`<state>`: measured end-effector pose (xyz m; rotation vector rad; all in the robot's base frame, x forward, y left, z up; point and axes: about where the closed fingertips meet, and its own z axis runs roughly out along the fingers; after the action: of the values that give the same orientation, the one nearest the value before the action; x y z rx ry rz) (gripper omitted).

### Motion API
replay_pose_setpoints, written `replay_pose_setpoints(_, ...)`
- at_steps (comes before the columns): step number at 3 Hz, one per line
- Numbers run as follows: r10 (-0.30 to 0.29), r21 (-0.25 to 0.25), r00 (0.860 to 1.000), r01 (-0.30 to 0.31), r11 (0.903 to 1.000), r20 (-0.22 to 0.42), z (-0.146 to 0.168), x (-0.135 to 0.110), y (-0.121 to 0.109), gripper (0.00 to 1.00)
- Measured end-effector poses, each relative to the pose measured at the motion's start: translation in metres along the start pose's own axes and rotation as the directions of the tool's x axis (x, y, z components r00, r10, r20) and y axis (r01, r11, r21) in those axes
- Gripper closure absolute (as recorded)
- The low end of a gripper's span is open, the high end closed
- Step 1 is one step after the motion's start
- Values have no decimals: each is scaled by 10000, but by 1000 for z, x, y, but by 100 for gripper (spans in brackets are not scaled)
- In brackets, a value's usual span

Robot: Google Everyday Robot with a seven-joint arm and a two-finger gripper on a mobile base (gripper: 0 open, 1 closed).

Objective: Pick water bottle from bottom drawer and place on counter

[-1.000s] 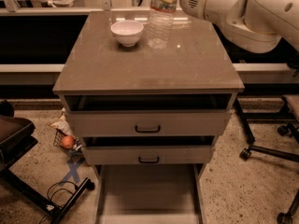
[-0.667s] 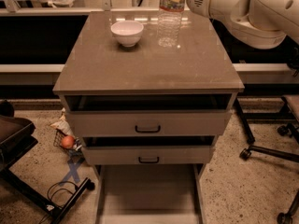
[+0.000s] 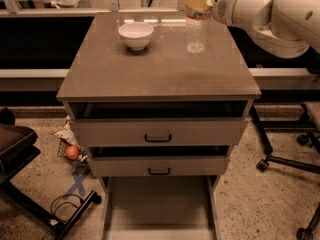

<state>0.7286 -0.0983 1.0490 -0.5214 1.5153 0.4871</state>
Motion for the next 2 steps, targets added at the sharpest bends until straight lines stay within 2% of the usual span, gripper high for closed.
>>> replay_pose_setpoints(1,-66,149,10000,66,9999,3,2,15,-13,100)
replay_pose_setpoints(2,150,338,9995,-141,9993,-266,4,37,-24,100)
